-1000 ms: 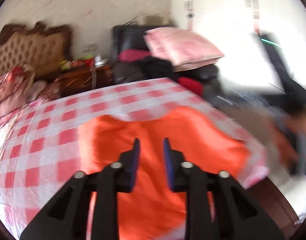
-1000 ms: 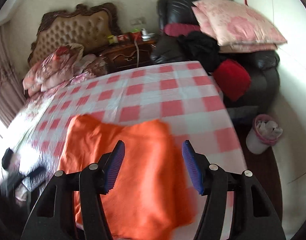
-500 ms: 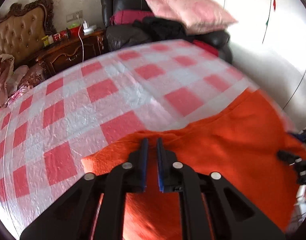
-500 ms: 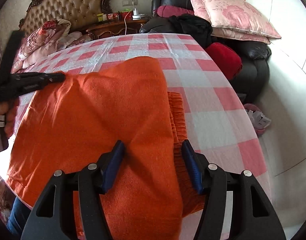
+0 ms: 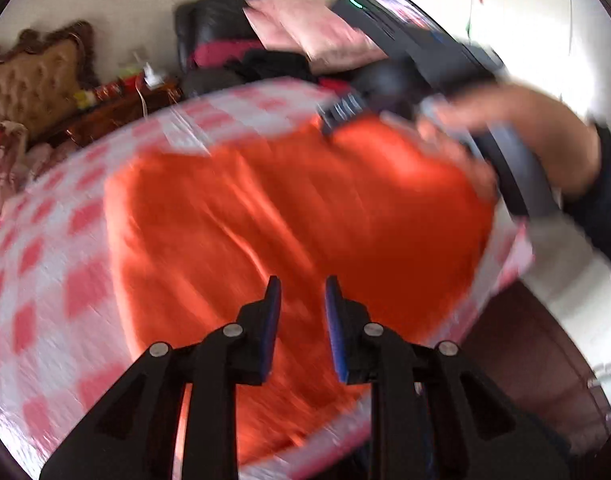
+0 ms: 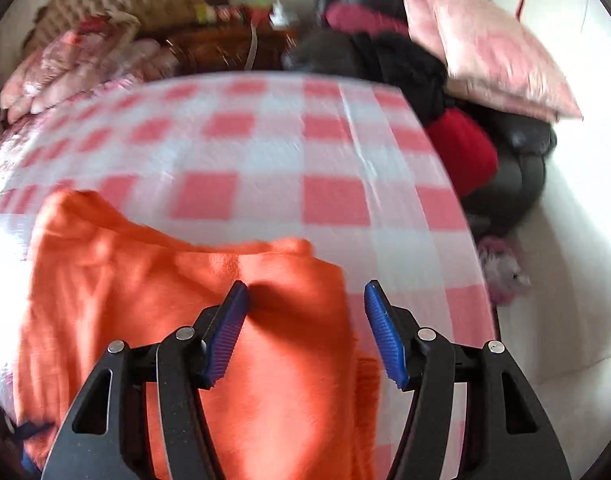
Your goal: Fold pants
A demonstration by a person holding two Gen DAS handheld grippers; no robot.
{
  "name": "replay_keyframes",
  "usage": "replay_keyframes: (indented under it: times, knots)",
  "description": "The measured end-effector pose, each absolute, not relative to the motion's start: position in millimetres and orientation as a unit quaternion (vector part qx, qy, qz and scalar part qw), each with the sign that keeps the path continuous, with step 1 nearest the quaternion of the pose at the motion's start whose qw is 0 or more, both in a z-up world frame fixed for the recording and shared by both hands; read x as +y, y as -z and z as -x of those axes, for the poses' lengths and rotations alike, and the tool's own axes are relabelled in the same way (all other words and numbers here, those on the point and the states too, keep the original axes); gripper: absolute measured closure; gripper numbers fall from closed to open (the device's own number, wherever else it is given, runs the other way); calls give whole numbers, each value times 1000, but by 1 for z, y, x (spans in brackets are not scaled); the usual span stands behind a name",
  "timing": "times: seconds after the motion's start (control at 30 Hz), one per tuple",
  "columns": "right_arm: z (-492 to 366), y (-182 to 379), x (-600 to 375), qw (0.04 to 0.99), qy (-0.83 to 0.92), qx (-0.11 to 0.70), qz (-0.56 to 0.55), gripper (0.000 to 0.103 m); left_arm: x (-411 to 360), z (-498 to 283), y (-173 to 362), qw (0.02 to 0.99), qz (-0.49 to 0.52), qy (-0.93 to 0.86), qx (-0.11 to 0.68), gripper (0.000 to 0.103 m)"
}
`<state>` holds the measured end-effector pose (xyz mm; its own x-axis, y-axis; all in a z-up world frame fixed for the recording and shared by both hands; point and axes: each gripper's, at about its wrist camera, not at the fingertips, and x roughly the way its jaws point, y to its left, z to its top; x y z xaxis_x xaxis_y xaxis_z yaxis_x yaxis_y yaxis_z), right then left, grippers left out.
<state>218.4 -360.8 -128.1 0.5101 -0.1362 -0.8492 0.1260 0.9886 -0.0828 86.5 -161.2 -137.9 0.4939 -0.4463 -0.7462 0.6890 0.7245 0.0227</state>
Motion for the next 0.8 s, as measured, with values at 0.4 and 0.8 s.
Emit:
replay_keyframes:
  times: [0.4, 0.8]
  knots:
    - [-131, 80, -339, 912, 80, 399, -49, 36, -120, -81, 125, 883, -96, 267, 375, 72]
    - [-85, 124, -323, 890, 126, 438, -19, 30, -106, -73, 128, 879, -60, 243, 407, 67]
